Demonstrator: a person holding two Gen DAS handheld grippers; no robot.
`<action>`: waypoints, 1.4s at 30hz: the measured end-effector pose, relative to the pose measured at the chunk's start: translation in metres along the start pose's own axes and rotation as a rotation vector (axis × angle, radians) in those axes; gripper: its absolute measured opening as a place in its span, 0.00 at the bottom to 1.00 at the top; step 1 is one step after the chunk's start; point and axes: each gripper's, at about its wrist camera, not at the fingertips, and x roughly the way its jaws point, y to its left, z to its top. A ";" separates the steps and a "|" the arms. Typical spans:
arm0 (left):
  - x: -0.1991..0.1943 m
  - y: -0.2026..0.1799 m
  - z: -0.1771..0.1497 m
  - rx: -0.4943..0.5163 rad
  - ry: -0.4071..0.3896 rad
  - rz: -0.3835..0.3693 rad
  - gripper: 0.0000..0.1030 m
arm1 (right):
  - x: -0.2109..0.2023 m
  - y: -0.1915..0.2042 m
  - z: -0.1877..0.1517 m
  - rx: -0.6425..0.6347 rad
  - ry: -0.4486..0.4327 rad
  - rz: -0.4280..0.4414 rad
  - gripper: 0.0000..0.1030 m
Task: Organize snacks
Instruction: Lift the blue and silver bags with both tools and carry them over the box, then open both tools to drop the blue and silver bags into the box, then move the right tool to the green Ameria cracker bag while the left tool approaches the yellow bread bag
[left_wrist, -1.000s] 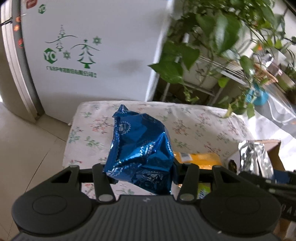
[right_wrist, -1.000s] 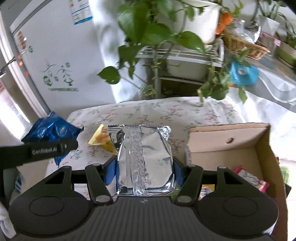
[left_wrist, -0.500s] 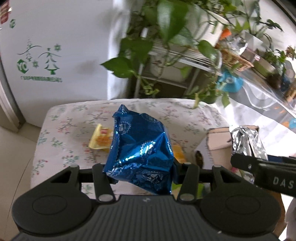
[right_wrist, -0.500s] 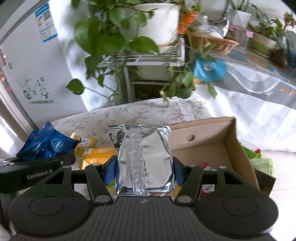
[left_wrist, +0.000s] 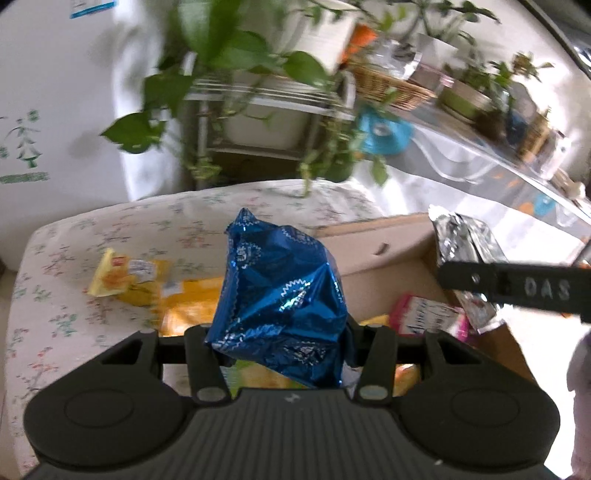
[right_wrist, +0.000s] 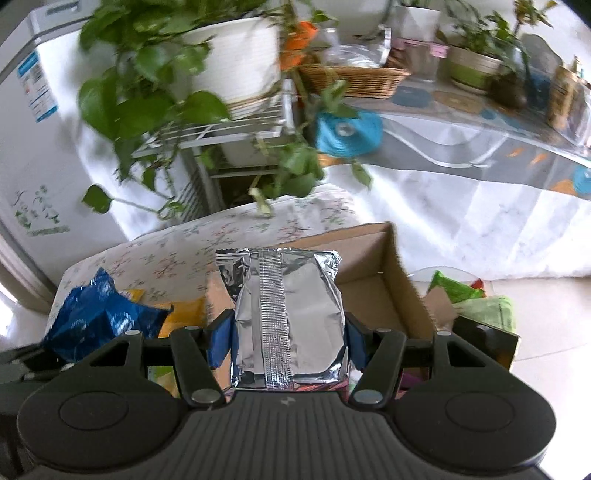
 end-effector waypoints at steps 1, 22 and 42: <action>0.001 -0.005 -0.001 0.009 0.000 -0.013 0.48 | -0.001 -0.005 0.000 0.013 -0.001 -0.004 0.65; 0.019 -0.071 -0.025 0.115 0.045 -0.154 0.80 | -0.004 -0.048 0.001 0.154 0.000 -0.023 0.66; -0.038 0.039 0.018 -0.076 -0.045 0.002 0.82 | -0.009 -0.020 0.004 0.095 -0.036 0.111 0.80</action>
